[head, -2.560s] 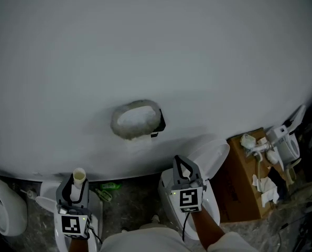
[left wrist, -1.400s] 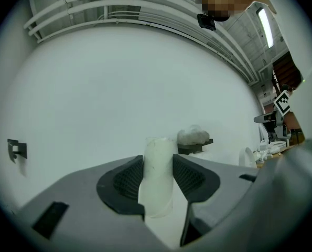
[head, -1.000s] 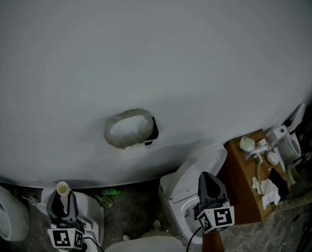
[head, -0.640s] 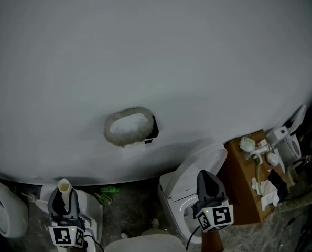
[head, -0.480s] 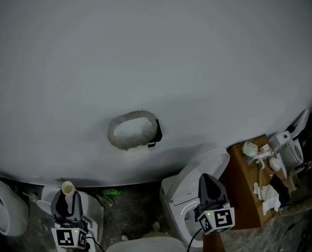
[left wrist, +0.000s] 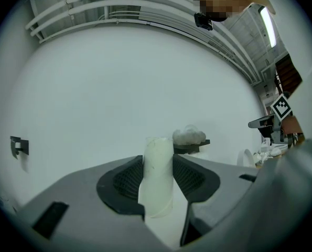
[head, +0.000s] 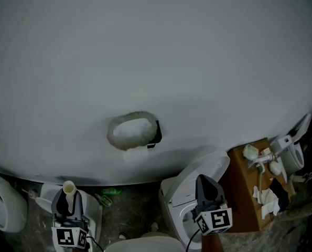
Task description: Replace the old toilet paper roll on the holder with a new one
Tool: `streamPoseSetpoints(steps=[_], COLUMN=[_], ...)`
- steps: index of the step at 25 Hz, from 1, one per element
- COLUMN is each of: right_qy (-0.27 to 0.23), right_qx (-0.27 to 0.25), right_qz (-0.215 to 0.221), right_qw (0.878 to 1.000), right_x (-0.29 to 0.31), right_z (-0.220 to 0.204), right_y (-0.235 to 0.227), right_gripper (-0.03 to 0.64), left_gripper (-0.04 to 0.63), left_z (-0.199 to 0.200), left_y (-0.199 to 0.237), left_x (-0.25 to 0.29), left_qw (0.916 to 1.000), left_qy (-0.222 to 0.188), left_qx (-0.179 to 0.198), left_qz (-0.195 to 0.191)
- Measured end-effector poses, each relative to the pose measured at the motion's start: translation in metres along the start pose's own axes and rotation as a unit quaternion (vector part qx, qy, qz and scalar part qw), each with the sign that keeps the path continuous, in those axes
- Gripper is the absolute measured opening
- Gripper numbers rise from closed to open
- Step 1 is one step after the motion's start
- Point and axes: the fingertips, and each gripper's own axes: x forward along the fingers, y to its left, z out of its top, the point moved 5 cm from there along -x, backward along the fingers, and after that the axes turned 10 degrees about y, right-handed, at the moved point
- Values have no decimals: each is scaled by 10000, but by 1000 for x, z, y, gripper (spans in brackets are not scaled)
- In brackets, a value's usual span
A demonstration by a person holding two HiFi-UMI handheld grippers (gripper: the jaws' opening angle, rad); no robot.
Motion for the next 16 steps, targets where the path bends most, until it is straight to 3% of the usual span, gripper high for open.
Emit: streamPoseSetpoints(steps=[9,16], right_qy=[6,24], right_qx=[-522,-601], right_qz=[27,93], right_qw=[9986,9981], right_x=[0,2], right_z=[1,-4], right_y=[7,11], right_gripper=[-2,0], left_gripper=[184,184], left_z=[5,2], left_y=[-9,-10], left_x=[-3,-7], left_qw=[10000,10000], left_qy=[-37,-10], left_qx=[-12,18], left_qz=[17,54])
